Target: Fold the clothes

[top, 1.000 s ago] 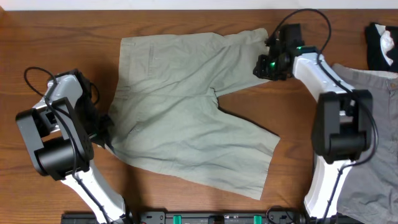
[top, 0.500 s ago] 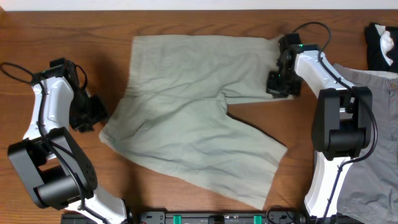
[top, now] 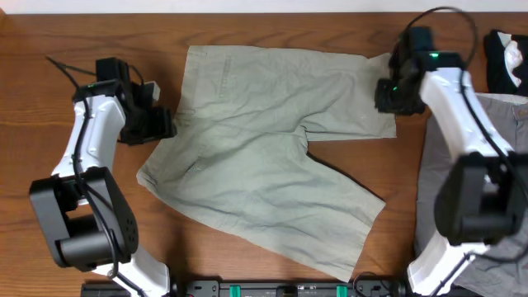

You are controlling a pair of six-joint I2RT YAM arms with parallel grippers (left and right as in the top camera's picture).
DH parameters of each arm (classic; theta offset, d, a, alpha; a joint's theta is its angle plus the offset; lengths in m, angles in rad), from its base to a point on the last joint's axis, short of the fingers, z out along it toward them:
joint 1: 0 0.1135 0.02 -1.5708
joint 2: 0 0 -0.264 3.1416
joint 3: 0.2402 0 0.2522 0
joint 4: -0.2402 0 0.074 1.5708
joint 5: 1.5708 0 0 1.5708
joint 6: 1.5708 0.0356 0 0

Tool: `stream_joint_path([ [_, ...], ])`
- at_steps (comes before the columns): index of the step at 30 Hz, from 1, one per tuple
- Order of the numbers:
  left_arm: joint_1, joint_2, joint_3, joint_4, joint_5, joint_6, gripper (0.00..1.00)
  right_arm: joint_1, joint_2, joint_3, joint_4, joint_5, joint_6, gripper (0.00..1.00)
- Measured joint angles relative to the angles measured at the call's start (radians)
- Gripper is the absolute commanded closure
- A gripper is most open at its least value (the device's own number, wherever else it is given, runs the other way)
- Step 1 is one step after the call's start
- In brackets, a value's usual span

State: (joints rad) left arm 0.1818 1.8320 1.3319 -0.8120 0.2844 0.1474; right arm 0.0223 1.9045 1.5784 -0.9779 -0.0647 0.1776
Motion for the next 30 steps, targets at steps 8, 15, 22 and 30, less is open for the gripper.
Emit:
stream_joint_path([
  [8,-0.031,0.118,0.000,0.115,0.078,0.133,0.94,-0.005,-0.045,0.000,-0.002,-0.084,-0.026,0.69],
  [15,-0.119,0.192,0.000,0.121,0.108,0.220,0.94,-0.005,-0.045,0.000,-0.001,-0.100,-0.029,0.69],
  [22,-0.135,0.228,0.030,0.129,-0.007,0.058,0.94,-0.005,-0.045,0.000,-0.004,-0.114,-0.029,0.70],
  [30,0.053,0.251,0.079,0.050,-0.205,-0.293,0.94,-0.003,-0.045,-0.009,0.050,-0.120,-0.016,0.70],
])
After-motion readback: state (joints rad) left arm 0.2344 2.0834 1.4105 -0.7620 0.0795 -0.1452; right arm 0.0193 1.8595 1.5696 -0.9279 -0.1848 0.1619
